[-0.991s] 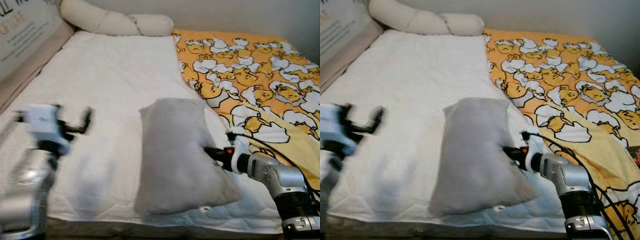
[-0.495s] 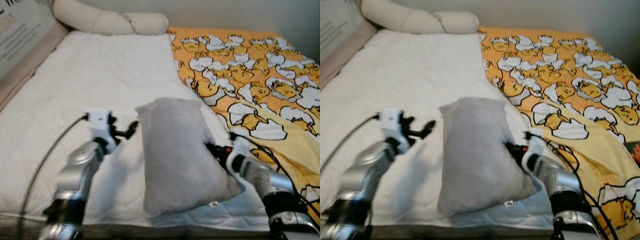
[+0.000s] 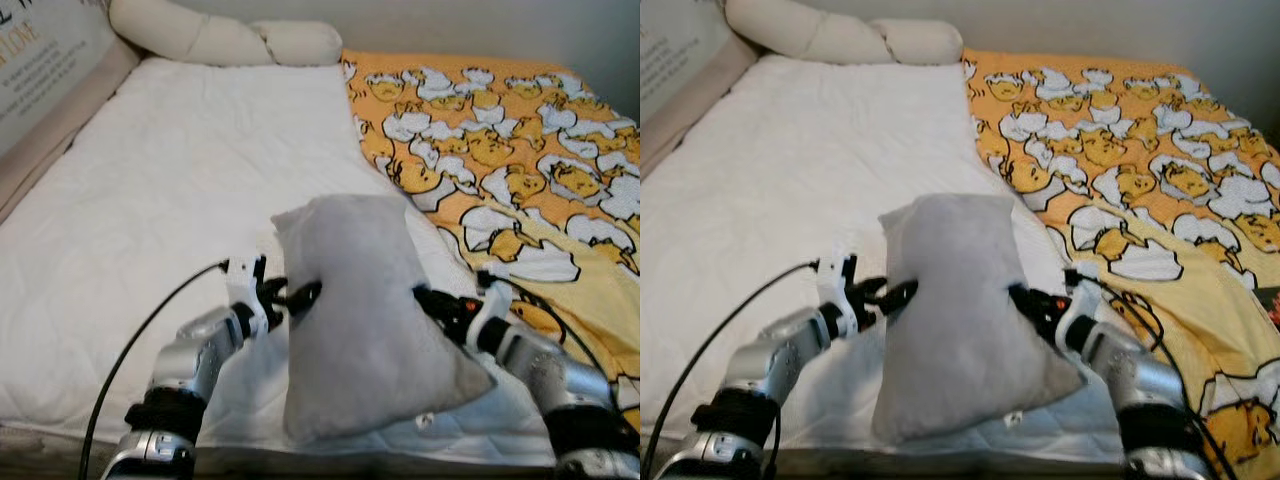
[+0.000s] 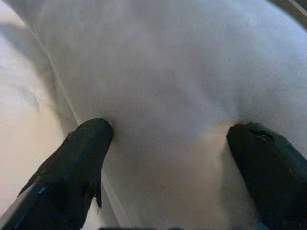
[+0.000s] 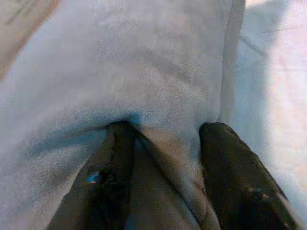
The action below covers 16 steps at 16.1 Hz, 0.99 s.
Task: Clean up the room
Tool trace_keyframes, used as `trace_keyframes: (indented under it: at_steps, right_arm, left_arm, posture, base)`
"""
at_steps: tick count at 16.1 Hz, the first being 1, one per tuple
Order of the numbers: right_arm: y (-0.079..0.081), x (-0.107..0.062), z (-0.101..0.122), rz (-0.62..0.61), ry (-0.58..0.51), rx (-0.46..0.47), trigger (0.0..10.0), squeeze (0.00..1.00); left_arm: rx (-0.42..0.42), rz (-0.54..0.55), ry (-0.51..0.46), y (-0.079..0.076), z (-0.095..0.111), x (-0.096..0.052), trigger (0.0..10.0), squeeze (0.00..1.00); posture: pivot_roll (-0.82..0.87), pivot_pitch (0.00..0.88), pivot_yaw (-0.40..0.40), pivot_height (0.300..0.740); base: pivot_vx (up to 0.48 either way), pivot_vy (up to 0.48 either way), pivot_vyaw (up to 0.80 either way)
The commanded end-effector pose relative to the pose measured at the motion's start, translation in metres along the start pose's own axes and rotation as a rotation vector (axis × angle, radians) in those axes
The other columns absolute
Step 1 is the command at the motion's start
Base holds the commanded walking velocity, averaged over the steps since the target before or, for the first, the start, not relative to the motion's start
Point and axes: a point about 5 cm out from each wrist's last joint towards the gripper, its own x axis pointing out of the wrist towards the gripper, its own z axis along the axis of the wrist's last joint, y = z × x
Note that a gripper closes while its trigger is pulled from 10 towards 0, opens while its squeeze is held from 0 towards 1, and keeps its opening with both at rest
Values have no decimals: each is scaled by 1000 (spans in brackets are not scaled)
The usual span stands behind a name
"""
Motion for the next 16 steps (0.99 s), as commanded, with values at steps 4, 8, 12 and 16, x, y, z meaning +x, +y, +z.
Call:
trace_keyframes:
  at_steps: [4,8,12,16]
  right_arm:
    - [-6,-8,8,-18,9,103,10000,1000]
    - [-4,-10,3,12,88,80,10000,1000]
    - [-4,-7,-12,33,132,-61,10000,949]
    - [10,7,-30,124,200,-62,9961,0]
  left_arm:
    - [-116,-98,0,-7,-18,4,10000,1000]
    - [-146,-199,-5,-16,-27,5,10000,1000]
    - [-50,-209,57,-21,-37,11,10000,659]
    - [28,-218,153,-28,-47,17,10000,0]
  posture:
    - [-81,0,-69,740]
    - [-97,0,-59,740]
    - [-98,0,-51,740]
    - [-85,0,-52,740]
  base:
    - [0,0,0]
    - [0,0,0]
    - [0,0,0]
    - [0,0,0]
